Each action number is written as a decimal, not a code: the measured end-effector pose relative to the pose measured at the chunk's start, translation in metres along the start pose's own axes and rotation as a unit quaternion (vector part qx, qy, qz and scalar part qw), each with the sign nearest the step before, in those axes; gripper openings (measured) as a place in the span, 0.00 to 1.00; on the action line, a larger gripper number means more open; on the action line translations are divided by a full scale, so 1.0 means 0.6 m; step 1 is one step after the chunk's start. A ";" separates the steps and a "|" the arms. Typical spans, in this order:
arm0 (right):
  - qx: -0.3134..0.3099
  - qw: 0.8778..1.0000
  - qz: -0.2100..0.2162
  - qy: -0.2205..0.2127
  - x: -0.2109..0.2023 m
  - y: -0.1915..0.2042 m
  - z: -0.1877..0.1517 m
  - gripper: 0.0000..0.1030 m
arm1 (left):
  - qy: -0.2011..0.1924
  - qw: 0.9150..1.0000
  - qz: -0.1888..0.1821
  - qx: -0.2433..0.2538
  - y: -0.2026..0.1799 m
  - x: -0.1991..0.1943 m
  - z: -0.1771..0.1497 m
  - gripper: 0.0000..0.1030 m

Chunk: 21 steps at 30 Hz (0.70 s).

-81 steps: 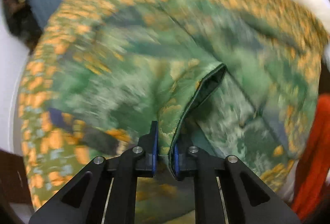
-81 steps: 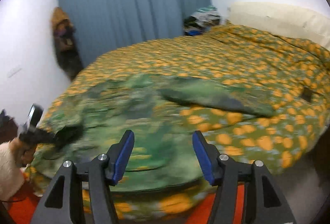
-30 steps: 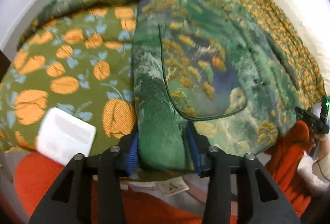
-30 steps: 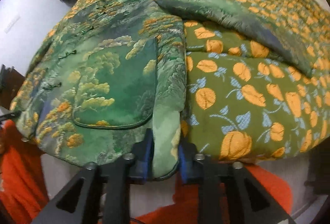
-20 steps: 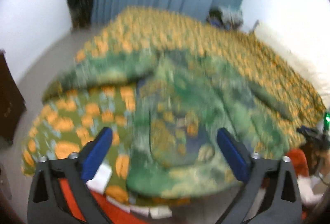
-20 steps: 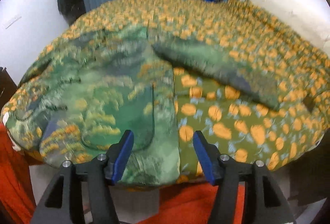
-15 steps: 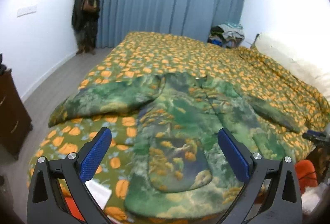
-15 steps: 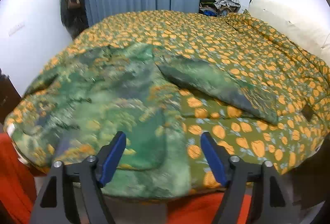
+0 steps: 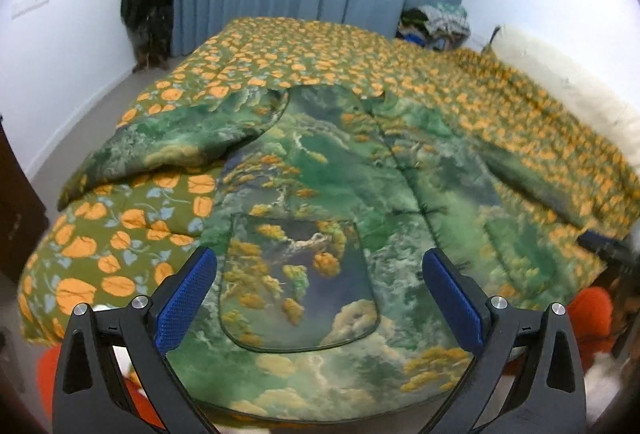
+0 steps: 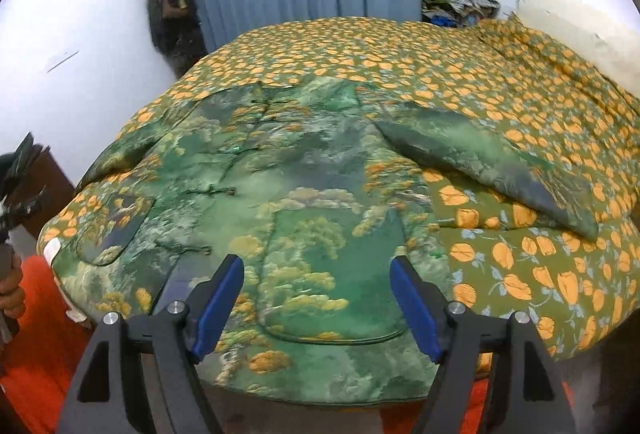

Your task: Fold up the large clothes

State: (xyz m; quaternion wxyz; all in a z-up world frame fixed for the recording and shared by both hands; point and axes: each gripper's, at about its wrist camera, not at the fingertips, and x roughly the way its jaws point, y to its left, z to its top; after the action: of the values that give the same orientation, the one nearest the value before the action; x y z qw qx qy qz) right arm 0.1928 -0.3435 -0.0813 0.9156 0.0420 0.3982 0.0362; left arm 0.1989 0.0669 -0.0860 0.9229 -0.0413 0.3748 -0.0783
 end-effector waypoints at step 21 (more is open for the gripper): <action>0.552 0.828 -0.042 -0.085 0.121 -0.621 -0.065 0.75 | 0.040 0.999 0.017 -0.028 -0.003 0.036 -0.003 0.99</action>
State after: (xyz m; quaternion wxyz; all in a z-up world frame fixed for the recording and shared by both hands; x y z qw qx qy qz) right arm 0.2258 -0.7049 -0.1998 0.7708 0.5267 0.2734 -0.2317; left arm 0.2129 0.0611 -0.1018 0.9066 -0.0572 0.4145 -0.0538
